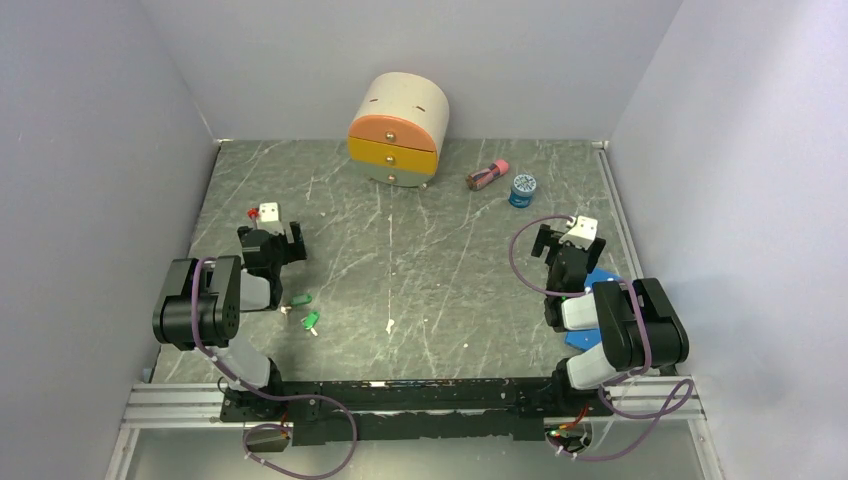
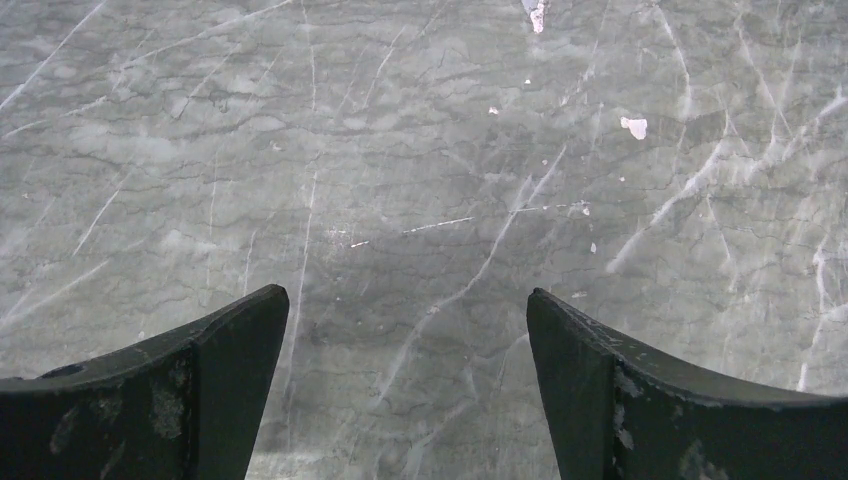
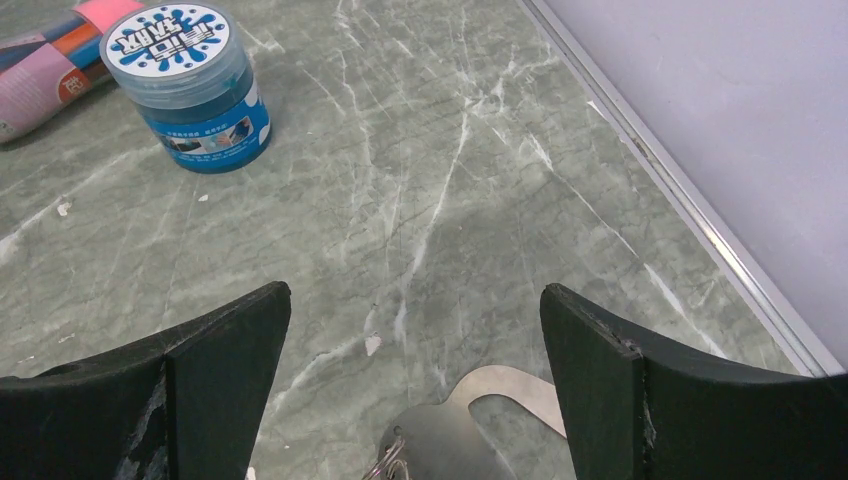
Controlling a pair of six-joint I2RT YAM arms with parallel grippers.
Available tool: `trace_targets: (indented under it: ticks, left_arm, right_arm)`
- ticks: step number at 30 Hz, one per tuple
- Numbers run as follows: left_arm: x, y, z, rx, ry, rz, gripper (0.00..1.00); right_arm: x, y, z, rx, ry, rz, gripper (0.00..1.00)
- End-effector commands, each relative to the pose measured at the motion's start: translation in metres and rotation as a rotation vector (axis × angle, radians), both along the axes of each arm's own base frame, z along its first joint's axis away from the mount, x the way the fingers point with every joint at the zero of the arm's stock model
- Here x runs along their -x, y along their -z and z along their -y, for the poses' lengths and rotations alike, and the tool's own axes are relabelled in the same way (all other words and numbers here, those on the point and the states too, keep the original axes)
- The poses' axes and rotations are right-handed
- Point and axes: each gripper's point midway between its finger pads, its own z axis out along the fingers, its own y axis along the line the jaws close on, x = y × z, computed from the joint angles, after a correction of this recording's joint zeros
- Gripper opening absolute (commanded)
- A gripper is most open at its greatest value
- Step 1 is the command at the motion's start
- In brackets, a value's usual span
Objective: Put the keys on the keyring
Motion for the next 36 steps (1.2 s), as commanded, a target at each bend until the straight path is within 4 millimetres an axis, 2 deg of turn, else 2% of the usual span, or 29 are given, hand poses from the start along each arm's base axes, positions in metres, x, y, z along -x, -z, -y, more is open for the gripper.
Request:
trace_targets:
  ticks: [1,11,13,15,17,20,23,25,26,28,30,33,36]
  left_arm:
    - [-0.009,-0.015,0.001,-0.001,0.007,0.054,0.94]
    - [-0.01,-0.02,0.003,-0.01,0.023,0.064,0.95]
    - [-0.014,-0.039,0.008,-0.015,0.059,0.053,0.95]
    - [-0.012,-0.066,0.01,0.0,0.047,0.035,0.95]
    - [-0.008,-0.107,0.009,0.076,-0.007,0.102,0.95]
    - [0.001,-0.142,0.014,0.248,-0.082,0.144,0.95]
    - [0.01,-0.157,0.028,0.429,-0.111,0.078,0.95]
    - [0.016,-0.157,0.045,0.496,-0.065,-0.012,0.95]
    - [0.018,-0.16,0.055,0.523,-0.019,-0.052,0.95]
    - [0.025,-0.151,0.074,0.573,0.057,-0.139,0.94]
    - [0.03,-0.142,0.089,0.625,0.127,-0.181,0.79]
    - [0.039,-0.13,0.102,0.686,0.171,-0.219,0.78]
    - [0.045,-0.123,0.115,0.746,0.222,-0.243,0.7]
  right_arm:
    - [-0.008,-0.017,0.0,-0.017,0.007,0.066,0.99]
    - [-0.008,-0.02,0.002,-0.015,0.014,0.077,0.99]
    - [-0.008,-0.022,0.003,-0.026,0.035,0.062,0.99]
    - [-0.009,-0.034,0.006,-0.012,0.077,0.067,0.99]
    - [-0.01,-0.054,0.011,-0.027,0.125,0.052,0.99]
    - [-0.001,-0.068,0.017,-0.29,0.278,0.049,0.99]
    - [0.001,-0.101,0.01,-0.355,0.249,0.076,0.99]
    - [0.004,-0.109,0.0,-0.371,0.18,0.063,0.99]
    - [0.008,-0.108,-0.004,-0.403,0.172,0.057,0.99]
    - [0.013,-0.098,-0.012,-0.462,0.154,0.039,0.99]
    - [0.021,-0.085,-0.016,-0.521,0.161,0.004,0.99]
    - [0.034,-0.063,-0.014,-0.565,0.209,-0.066,0.99]
    - [0.047,-0.039,-0.012,-0.605,0.239,-0.154,0.99]
